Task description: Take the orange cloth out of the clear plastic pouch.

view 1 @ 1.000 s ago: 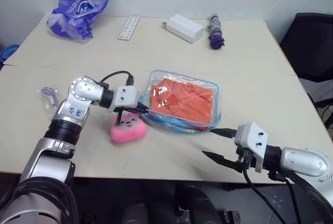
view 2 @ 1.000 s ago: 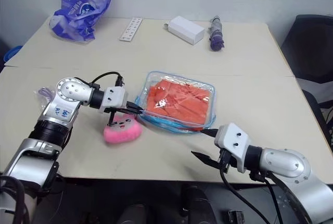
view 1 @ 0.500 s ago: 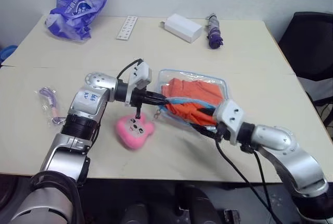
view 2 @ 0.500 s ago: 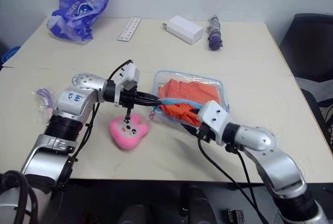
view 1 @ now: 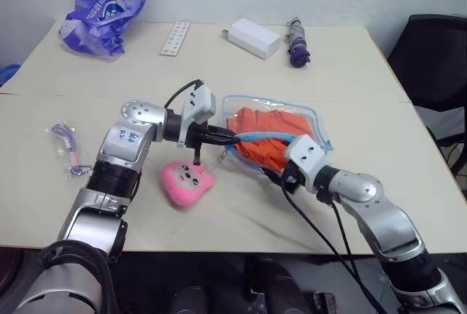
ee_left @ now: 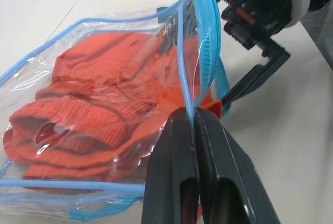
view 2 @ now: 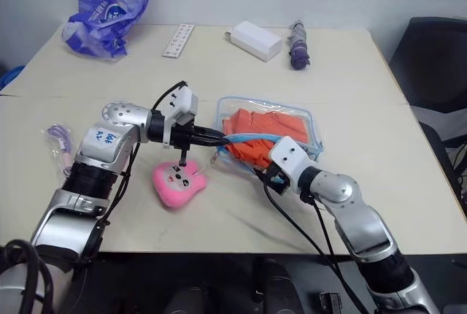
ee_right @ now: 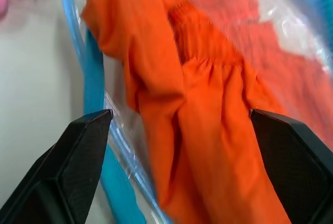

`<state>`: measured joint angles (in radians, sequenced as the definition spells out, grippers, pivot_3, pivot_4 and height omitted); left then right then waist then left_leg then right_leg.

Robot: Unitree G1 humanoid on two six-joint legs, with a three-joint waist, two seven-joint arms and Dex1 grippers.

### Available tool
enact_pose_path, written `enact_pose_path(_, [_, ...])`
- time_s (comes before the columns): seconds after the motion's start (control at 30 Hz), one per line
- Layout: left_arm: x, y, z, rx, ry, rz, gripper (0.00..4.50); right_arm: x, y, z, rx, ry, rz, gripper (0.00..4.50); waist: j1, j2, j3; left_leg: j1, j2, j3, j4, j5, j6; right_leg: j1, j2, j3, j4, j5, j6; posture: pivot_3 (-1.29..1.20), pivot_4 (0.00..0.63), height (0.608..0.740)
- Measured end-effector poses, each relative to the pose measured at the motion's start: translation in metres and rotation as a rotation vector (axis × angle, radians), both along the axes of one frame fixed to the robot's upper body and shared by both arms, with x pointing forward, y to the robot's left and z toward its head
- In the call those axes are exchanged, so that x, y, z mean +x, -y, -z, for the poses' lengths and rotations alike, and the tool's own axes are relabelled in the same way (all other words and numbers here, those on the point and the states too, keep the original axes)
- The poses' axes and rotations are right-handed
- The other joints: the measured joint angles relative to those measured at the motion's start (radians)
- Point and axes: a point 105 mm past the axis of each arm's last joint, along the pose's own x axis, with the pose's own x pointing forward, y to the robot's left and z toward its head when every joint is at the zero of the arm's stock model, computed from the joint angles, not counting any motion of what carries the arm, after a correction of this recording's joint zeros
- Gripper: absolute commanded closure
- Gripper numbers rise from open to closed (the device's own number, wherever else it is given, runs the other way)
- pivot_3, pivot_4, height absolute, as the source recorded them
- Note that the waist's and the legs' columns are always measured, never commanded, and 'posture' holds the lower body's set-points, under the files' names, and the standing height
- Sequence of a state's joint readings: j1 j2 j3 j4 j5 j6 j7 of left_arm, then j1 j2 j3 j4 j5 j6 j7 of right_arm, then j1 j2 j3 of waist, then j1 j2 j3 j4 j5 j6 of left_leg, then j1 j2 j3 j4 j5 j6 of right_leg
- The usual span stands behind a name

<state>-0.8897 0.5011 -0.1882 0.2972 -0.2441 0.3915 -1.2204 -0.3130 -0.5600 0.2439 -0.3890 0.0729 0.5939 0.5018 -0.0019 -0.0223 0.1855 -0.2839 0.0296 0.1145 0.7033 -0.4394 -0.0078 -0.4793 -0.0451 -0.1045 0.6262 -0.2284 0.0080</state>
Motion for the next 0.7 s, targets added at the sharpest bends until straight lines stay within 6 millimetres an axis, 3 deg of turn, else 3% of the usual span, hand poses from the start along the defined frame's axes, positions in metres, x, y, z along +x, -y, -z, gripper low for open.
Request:
enact_pose_path(0.1, [-0.001,0.004,0.000,-0.010,-0.003,0.004,4.50,0.005,0.001,0.010,-0.042,-0.006,0.012,0.09,-0.001,0.000,0.000,0.000,0.000,0.000,0.000,0.000,0.000,0.000,0.000,0.000,0.000,0.000,0.000,0.00,0.150,0.740])
enact_pose_path(0.23, [-0.001,0.004,0.001,-0.015,-0.009,-0.011,4.50,0.020,-0.003,0.008,-0.064,0.036,0.027,0.09,-0.004,0.000,0.000,0.000,0.001,0.001,0.000,0.000,0.000,0.001,0.000,0.001,0.001,0.000,0.000,0.00,0.150,0.740])
enact_pose_path(0.37, [-0.004,0.004,0.004,-0.017,-0.010,-0.009,4.50,0.033,-0.007,0.008,0.027,0.010,0.068,0.09,-0.005,0.000,0.000,0.000,0.002,0.002,0.000,0.000,-0.001,0.001,0.000,0.002,0.001,0.000,0.000,0.00,0.150,0.740])
enact_pose_path(0.57, [-0.002,0.000,0.010,0.001,0.016,-0.025,4.50,0.032,-0.006,0.002,0.167,-0.078,0.078,0.09,-0.002,0.000,0.000,0.001,0.001,0.001,0.000,0.000,-0.001,-0.002,-0.001,0.000,0.001,0.000,0.000,0.00,0.150,0.740])
enact_pose_path(0.7, [0.004,-0.010,0.024,0.038,0.035,-0.063,4.50,0.029,-0.003,-0.006,0.146,-0.053,0.067,0.09,-0.003,0.000,0.000,0.001,0.001,0.001,0.000,0.000,-0.001,-0.002,-0.001,0.000,0.001,0.000,0.000,0.00,0.150,0.740])
